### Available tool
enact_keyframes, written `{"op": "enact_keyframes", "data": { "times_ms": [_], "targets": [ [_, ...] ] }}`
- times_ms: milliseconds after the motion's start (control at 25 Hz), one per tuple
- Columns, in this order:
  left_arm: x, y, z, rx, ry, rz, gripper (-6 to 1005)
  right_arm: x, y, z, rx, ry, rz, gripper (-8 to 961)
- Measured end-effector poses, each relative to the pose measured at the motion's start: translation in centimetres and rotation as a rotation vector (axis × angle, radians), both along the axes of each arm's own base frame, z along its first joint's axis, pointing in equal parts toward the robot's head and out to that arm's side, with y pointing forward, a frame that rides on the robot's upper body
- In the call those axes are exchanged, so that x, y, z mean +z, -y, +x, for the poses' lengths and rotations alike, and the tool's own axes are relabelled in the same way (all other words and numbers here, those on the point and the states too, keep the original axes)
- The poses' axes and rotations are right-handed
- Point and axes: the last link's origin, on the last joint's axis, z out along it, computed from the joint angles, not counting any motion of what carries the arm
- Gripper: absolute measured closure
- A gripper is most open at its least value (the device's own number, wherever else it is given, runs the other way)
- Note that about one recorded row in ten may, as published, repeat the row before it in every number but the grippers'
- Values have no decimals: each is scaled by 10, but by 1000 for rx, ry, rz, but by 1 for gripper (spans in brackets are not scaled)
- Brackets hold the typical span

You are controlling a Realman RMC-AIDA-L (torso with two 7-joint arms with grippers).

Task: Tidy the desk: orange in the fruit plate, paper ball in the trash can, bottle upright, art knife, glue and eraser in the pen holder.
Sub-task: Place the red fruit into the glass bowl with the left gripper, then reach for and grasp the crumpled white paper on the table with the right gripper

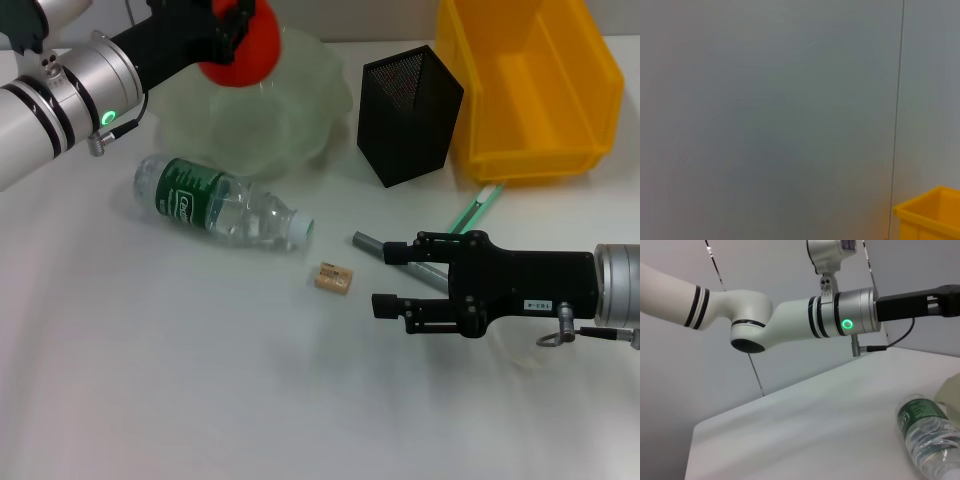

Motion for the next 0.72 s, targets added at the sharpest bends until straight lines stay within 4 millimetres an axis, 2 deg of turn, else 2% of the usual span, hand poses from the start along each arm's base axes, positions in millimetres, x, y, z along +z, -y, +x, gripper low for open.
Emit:
{"op": "enact_keyframes", "data": {
  "times_ms": [280, 440, 600, 720],
  "targets": [
    [3, -1, 1, -3, 17, 33, 725, -1, -2, 0, -5, 3, 8, 231],
    [6, 6, 5, -41, 81, 11, 622, 0, -4, -2, -4, -2, 17, 231],
    [22, 33, 14, -180, 222, -112, 442, 4, -11, -3, -29, -18, 47, 230],
    [38, 64, 13, -288, 251, -260, 336, 13, -18, -3, -84, -49, 72, 230]
  ]
}}
